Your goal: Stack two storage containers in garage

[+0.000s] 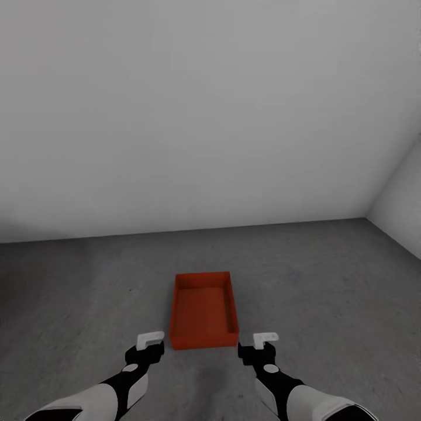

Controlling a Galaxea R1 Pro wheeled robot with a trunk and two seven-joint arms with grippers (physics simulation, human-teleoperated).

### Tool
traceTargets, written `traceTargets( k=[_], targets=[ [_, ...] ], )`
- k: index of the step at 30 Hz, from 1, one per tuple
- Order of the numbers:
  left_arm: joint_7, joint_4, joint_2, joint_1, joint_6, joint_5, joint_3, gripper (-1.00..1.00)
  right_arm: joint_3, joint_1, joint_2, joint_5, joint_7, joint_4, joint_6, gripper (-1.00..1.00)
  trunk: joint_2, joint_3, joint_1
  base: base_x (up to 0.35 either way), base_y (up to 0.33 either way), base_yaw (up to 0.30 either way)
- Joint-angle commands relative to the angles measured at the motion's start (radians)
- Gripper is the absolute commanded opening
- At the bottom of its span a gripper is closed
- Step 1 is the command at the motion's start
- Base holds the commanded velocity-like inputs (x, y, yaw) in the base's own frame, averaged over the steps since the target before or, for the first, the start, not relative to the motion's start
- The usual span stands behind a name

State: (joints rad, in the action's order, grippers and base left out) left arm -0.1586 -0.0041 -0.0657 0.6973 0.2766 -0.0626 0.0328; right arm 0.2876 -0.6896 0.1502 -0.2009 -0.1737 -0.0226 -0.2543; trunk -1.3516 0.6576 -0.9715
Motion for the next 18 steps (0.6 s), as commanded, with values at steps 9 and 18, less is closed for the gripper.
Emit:
traceTargets(
  k=[9,18],
  targets=[
    [0.001,0.001,0.000,0.001,0.004,-0.007,0.002,1.00,0.008,-0.001,0.000,-0.009,-0.003,0.001,-0.003,1.00,0.000,0.001,0.000,-0.008,0.000,0.000],
    [0.001,0.001,0.000,0.001,0.007,-0.006,0.002,1.00,0.008,-0.001,0.001,-0.009,-0.003,0.001,-0.003,1.00,0.049,-0.021,0.027,0.000,0.000,0.000]
  ],
)
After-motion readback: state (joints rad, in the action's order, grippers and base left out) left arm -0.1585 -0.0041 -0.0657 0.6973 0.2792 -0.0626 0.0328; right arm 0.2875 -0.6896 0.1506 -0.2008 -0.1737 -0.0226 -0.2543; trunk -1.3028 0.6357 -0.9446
